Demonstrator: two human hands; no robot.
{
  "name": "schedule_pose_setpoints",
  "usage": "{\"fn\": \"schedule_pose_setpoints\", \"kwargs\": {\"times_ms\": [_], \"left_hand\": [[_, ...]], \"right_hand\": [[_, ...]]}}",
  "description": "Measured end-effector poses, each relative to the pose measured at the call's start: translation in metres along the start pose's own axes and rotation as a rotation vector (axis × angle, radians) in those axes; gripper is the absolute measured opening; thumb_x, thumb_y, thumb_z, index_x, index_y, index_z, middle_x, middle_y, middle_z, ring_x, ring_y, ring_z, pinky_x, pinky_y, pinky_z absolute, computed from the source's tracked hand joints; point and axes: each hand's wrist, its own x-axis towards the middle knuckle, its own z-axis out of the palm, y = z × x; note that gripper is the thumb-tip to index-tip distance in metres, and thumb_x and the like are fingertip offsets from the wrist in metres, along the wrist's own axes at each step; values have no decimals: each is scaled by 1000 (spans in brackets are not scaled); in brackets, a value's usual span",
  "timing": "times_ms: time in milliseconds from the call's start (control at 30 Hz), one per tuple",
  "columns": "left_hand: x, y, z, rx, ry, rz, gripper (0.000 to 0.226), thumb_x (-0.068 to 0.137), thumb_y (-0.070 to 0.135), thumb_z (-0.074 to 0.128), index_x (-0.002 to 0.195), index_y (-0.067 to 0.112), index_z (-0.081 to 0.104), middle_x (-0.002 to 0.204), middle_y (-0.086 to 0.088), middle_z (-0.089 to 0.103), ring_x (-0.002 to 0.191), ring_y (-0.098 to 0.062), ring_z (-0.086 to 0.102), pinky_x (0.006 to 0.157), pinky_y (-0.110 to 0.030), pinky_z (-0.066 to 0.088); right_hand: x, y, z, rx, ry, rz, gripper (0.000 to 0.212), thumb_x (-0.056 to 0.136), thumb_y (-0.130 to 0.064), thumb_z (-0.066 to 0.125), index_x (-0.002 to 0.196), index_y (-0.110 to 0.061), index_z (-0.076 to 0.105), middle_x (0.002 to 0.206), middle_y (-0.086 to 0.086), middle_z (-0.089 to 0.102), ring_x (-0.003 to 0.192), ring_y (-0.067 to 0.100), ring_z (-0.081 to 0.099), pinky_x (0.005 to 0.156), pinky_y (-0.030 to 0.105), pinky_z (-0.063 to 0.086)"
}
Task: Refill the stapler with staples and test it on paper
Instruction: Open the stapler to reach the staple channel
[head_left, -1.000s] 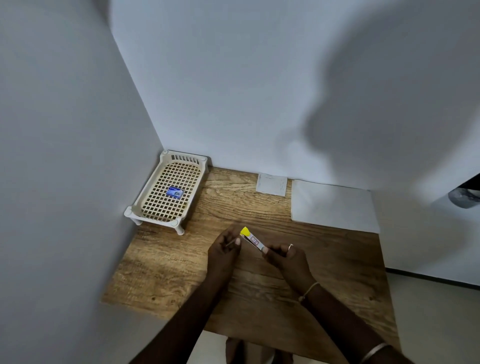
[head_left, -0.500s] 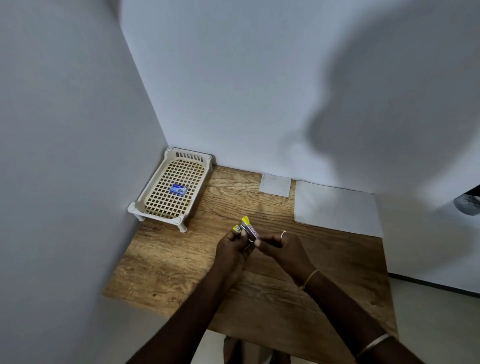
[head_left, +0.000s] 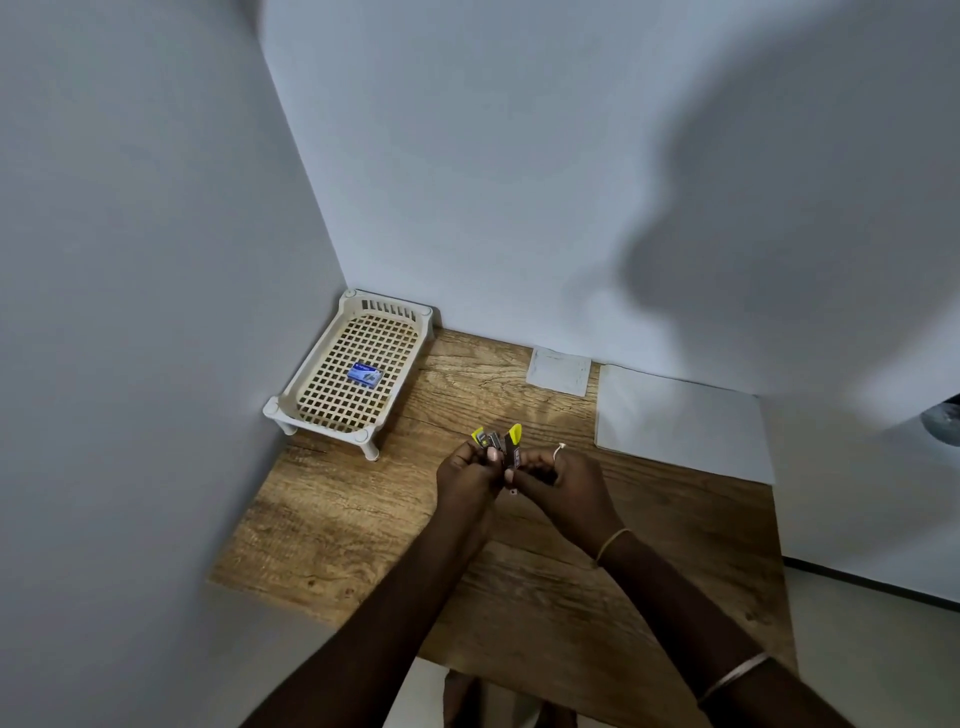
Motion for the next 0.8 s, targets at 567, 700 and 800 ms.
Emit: {"fn": "schedule_pose_setpoints", "kwargs": {"times_ms": [567,700,800], "left_hand": [[11,37,10,-314,-107,-55,22,103,-3,44,115,0,63,117,-13,57,92,-31,60,78,-38,63],[11,36,9,-347,-149,-64,22,103,-4,45,109,-1,66,92,-13,69,87,-26,68,74,-38,64],[11,35,7,-362,-170,-66,23,102,-3,44,108,-1,67,96,-10,73,90,-23,73,74,-39,63]], "right_hand": [[-26,-5,10,287,410,9,19,77,-12,85,89,-22,75,84,-9,75,77,6,71,68,15,54],[-30,4,12,237,416,45,18,77,-17,85,90,-24,76,85,-10,76,77,5,71,67,15,53],[-31,7,13,211,411,67,18,77,-19,85,92,-27,76,86,-11,76,80,7,72,69,17,56]]}}
